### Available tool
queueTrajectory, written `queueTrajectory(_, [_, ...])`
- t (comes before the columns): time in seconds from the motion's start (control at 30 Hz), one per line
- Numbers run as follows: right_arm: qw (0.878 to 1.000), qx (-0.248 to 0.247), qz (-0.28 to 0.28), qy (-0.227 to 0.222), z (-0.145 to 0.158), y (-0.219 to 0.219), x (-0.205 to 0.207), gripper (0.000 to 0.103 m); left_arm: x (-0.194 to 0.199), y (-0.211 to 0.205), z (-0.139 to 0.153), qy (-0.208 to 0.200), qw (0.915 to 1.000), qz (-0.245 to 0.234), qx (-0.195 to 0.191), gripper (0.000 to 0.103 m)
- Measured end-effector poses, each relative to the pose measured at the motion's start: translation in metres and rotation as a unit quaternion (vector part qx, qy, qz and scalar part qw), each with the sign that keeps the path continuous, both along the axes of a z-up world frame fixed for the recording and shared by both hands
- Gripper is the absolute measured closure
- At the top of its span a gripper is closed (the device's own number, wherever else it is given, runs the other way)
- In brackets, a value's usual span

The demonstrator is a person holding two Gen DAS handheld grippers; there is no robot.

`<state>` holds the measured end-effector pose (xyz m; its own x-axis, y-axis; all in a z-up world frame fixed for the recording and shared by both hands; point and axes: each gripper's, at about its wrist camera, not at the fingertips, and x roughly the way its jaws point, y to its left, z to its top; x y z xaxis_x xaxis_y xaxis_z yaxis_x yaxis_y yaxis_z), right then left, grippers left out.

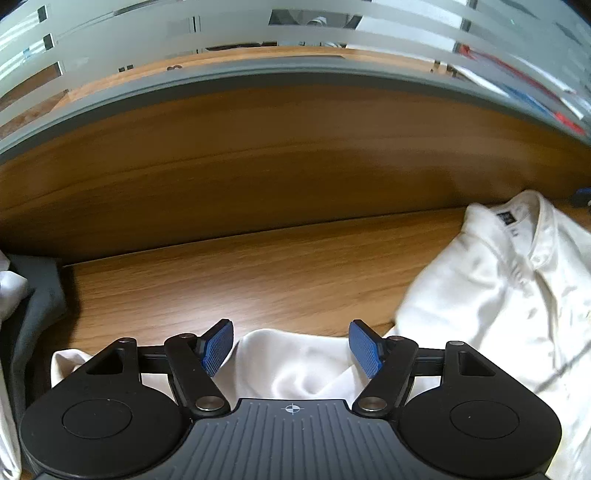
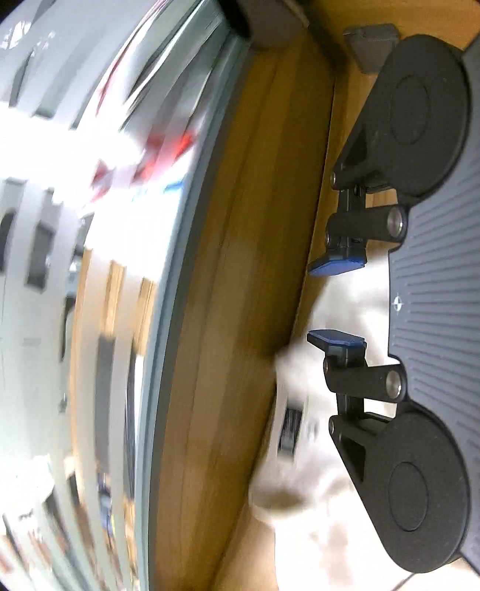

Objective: Fold clothes

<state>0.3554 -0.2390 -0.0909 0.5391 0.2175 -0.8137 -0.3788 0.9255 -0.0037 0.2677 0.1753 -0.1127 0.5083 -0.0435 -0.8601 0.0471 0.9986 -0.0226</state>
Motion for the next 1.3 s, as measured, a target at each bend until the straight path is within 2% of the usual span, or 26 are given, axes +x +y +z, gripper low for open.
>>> queueTrajectory(0.1, [0.998, 0.041, 0.039, 0.031, 0.001, 0.025, -0.009, 0.067, 0.000, -0.001, -0.006, 0.008, 0.9998, -0.016, 0.012, 0.031])
queueTrajectory(0.27, [0.989, 0.098, 0.086, 0.076, -0.014, 0.075, -0.011, 0.064, -0.002, 0.001, -0.015, 0.014, 0.9995, -0.023, 0.019, 0.033])
queueTrajectory(0.33, [0.985, 0.115, 0.096, 0.089, -0.021, 0.096, -0.007, 0.064, -0.003, 0.002, -0.017, 0.008, 0.9996, -0.023, 0.017, 0.045])
queueTrajectory(0.4, [0.981, 0.124, 0.102, 0.105, -0.028, 0.114, 0.001, 0.064, -0.006, 0.004, -0.017, 0.005, 0.9997, -0.019, 0.013, 0.082])
queueTrajectory(0.47, [0.978, 0.130, 0.107, 0.122, -0.036, 0.131, 0.009, 0.064, -0.009, 0.008, -0.016, -0.003, 0.9999, -0.009, 0.006, 0.094])
queueTrajectory(0.5, [0.977, 0.130, 0.110, 0.131, -0.041, 0.136, 0.013, 0.070, -0.013, 0.010, -0.014, -0.010, 0.9999, 0.001, 0.006, 0.098])
queueTrajectory(0.53, [0.976, 0.127, 0.109, 0.138, -0.046, 0.140, 0.015, 0.091, -0.016, 0.014, -0.011, -0.017, 0.9997, 0.015, 0.005, 0.098])
queueTrajectory(0.57, [0.977, 0.123, 0.104, 0.140, -0.050, 0.142, 0.017, 0.095, -0.021, 0.017, -0.007, -0.024, 0.9992, 0.031, 0.006, 0.099])
queueTrajectory(0.7, [0.981, 0.121, 0.092, 0.122, -0.042, 0.137, 0.012, 0.096, -0.042, 0.035, 0.006, -0.032, 0.9932, 0.111, 0.017, 0.099])
queueTrajectory(0.8, [0.981, 0.117, 0.091, 0.123, -0.035, 0.128, 0.001, 0.096, -0.057, 0.045, 0.010, -0.018, 0.9868, 0.160, 0.012, 0.099])
queueTrajectory(0.87, [0.979, 0.110, 0.104, 0.134, -0.037, 0.127, -0.008, 0.096, -0.064, 0.045, 0.010, -0.003, 0.9845, 0.175, 0.007, 0.098])
queueTrajectory(0.93, [0.978, 0.096, 0.121, 0.142, -0.040, 0.130, -0.017, 0.093, -0.065, 0.041, 0.008, 0.007, 0.9851, 0.172, 0.005, 0.091])
queueTrajectory(0.97, [0.978, 0.087, 0.125, 0.140, -0.040, 0.129, -0.019, 0.091, -0.064, 0.038, 0.008, 0.002, 0.9857, 0.168, 0.005, 0.078])
queueTrajectory(1.0, [0.980, 0.080, 0.126, 0.135, -0.039, 0.125, -0.021, 0.083, -0.063, 0.035, 0.008, -0.003, 0.9863, 0.165, 0.005, 0.062])
queueTrajectory(1.07, [0.982, 0.081, 0.117, 0.126, -0.036, 0.125, -0.020, 0.074, -0.061, 0.029, 0.014, -0.029, 0.9883, 0.150, 0.009, 0.049])
queueTrajectory(1.17, [0.983, 0.099, 0.099, 0.116, -0.033, 0.124, -0.009, 0.068, -0.051, 0.019, 0.019, -0.056, 0.9932, 0.102, -0.009, 0.045])
queueTrajectory(1.3, [0.984, 0.109, 0.086, 0.114, -0.039, 0.131, 0.010, 0.067, -0.024, -0.001, 0.009, -0.050, 0.9975, 0.047, -0.013, 0.044])
